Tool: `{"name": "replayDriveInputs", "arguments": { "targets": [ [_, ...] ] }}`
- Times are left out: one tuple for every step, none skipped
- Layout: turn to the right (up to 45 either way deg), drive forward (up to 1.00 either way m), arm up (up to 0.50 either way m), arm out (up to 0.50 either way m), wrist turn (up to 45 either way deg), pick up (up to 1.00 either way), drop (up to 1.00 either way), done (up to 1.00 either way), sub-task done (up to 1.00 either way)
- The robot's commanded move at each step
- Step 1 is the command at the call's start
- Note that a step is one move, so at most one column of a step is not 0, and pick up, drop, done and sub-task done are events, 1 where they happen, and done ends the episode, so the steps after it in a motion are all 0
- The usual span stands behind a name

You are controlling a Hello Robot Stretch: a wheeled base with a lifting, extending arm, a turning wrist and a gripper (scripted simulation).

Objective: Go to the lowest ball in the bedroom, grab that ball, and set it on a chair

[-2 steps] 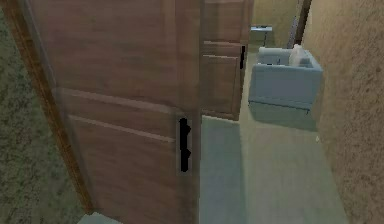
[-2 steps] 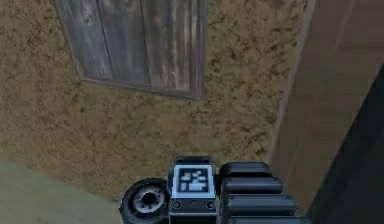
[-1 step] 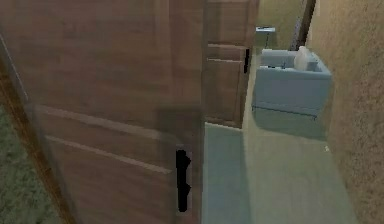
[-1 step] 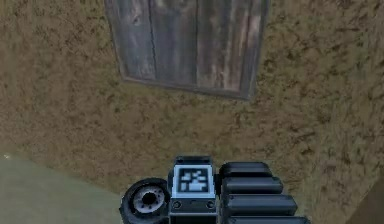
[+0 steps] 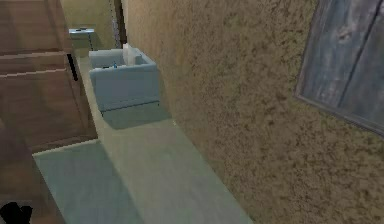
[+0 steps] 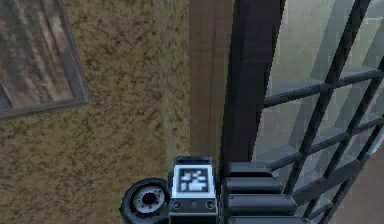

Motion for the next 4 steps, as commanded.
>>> {"name": "replayDriveInputs", "arguments": {
  "targets": [
    [6.0, 0.00, 0.00, 0.00, 0.0, 0.00, 0.00, 0.00, 0.00],
    [0.0, 0.50, 0.00, 0.00, 0.0, 0.00, 0.00, 0.00, 0.00],
    [-24.0, 0.00, 0.00, 0.00, 0.0, 0.00, 0.00, 0.00, 0.00],
    [0.0, 0.30, 0.00, 0.00, 0.0, 0.00, 0.00, 0.00, 0.00]
  ]
}}
